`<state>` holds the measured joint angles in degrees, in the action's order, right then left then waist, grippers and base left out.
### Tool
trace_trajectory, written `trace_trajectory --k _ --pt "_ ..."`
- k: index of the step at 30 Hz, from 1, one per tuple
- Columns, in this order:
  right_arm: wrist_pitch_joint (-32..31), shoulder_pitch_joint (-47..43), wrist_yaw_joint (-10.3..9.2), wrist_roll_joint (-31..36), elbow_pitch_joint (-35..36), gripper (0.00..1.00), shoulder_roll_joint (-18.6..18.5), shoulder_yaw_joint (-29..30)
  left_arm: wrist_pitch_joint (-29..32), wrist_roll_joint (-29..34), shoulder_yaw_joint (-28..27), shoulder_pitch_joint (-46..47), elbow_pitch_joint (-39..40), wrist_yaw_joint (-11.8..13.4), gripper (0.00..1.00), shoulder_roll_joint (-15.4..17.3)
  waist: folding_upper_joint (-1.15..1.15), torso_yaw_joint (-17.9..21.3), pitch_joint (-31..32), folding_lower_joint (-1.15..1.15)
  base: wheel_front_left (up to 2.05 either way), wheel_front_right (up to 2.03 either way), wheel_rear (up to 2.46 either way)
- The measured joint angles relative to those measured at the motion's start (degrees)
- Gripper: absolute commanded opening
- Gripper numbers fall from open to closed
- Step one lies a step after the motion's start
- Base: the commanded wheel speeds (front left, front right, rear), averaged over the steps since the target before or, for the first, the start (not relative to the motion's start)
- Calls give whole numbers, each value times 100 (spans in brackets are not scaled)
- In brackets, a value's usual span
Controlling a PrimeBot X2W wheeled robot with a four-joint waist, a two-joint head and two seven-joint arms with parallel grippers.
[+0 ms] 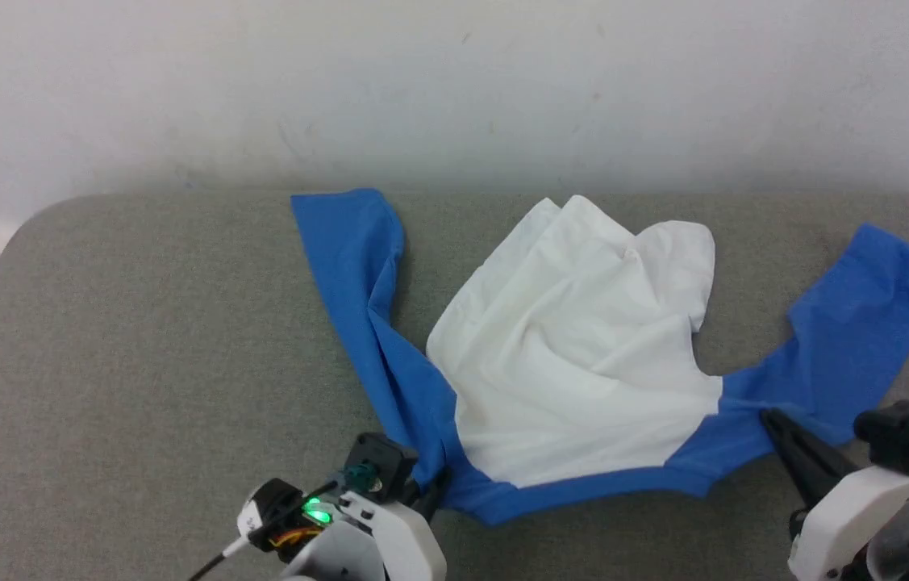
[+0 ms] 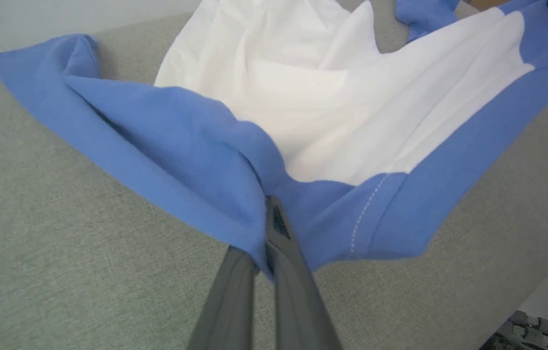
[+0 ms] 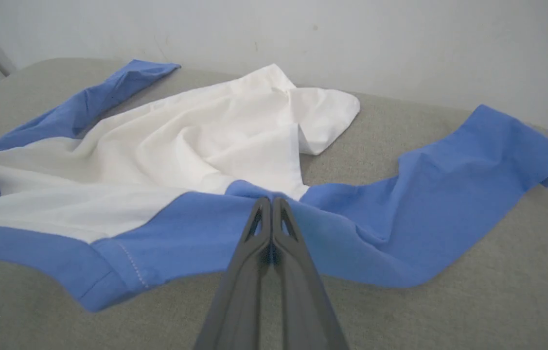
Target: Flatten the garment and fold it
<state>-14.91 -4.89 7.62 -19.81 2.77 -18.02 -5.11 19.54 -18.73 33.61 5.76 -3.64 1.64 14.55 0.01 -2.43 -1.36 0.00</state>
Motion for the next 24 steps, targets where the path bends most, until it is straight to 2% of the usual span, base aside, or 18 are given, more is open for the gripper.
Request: trace_trajectory --k 6,12,18,24 --pt "-68 426 4 -220 692 0 -375 190 -32 -167 -372 87 1069 43 0 223 0 -32 261 0 0 0 0" --pt "-439 1178 7 -800 1276 0 -815 234 142 -320 -834 833 1823 30 0 428 0 55 429 0 0 0 0" --pt "-913 2251 7 -1351 1502 0 -1349 63 393 -365 -1196 1995 2075 -121 0 591 0 176 530 0 0 0 0" --pt "-1332 3440 5 -1886 1424 0 -1806 -276 591 -448 -1429 3042 1920 -314 0 705 0 283 554 -1 0 0 0"
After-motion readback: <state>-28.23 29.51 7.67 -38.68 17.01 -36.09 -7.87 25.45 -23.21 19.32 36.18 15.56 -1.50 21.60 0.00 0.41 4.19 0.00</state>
